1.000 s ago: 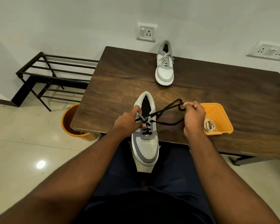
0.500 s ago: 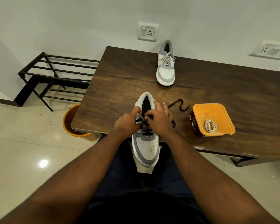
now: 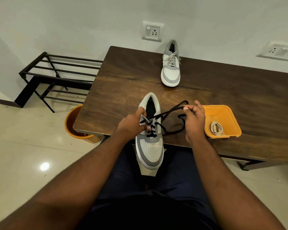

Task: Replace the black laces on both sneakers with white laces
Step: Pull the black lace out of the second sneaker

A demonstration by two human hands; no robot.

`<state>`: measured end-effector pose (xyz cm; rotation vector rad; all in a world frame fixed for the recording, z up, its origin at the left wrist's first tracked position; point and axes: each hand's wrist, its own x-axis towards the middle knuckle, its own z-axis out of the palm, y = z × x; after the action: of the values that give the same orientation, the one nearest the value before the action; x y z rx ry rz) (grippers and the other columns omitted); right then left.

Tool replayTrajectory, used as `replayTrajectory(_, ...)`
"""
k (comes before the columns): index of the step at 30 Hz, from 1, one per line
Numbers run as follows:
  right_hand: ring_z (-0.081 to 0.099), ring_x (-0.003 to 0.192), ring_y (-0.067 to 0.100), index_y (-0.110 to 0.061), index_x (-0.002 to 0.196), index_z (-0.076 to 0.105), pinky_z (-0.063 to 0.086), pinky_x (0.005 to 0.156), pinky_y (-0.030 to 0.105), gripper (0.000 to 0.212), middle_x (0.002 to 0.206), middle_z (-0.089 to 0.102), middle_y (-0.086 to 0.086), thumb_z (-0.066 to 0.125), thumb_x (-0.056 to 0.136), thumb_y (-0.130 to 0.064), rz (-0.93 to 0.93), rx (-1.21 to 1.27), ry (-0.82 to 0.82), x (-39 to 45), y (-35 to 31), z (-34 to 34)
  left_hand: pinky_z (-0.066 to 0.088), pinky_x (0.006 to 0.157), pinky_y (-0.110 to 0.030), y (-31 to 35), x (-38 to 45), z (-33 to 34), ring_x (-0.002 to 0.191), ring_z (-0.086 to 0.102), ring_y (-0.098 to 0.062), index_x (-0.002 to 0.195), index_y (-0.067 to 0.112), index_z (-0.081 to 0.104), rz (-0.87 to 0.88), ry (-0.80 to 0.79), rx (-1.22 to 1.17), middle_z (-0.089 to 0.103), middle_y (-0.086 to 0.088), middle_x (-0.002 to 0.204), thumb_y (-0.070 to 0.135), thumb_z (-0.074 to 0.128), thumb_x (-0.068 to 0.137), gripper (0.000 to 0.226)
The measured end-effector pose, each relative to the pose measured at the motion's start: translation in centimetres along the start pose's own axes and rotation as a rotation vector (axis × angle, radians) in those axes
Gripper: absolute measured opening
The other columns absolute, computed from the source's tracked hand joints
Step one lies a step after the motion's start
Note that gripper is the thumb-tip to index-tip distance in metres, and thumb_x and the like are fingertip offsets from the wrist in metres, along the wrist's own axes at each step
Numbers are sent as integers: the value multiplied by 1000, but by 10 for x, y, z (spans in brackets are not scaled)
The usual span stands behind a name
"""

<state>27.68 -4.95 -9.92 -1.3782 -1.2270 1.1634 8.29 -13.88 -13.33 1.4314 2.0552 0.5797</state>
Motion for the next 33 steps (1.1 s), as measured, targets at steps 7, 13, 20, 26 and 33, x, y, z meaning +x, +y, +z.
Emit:
replayTrajectory(7, 20, 146, 19, -23, 129, 58, 26, 112, 32, 39, 160, 18, 1, 65, 91, -18, -104, -297, -22, -5, 9, 2, 45, 59, -31, 0, 0, 1, 71, 60, -22, 100, 35, 37, 4, 1, -6, 59, 2, 80, 43, 77, 77, 47)
replayTrajectory(13, -3, 149, 29, -37, 119, 64, 10, 115, 55, 29, 162, 10, -3, 61, 91, -30, -444, -910, -496, -28, 8, 40, 49, 63, -34, 4, -2, 0, 74, 61, -25, 103, 33, 36, -5, 7, 6, 62, -2, 89, 42, 75, 79, 47)
replayTrajectory(20, 3, 148, 26, -29, 93, 66, 11, 113, 51, 7, 159, 21, -5, 60, 91, -29, -347, -893, -498, -24, 11, 55, 52, 64, -37, 6, -4, -3, 74, 62, -26, 105, 31, 37, -9, 1, 32, 60, -1, 88, 43, 74, 81, 46)
replayTrajectory(26, 15, 146, 26, -25, 93, 60, 18, 110, 54, 7, 157, 27, -6, 54, 95, -26, -283, -743, -318, -18, 0, 42, 57, 66, -42, 7, -5, -3, 74, 63, -27, 102, 35, 35, -17, -18, 12, 64, -4, 91, 43, 75, 79, 47)
replayTrajectory(33, 40, 131, 27, -29, 111, 60, 33, 108, 54, 19, 144, 42, 4, 60, 93, -24, -64, -558, -49, 6, 3, 10, 50, 88, -42, 17, -1, -7, 110, 58, -34, 102, 29, 46, -20, -78, -58, 60, -4, 115, 38, 76, 79, 39)
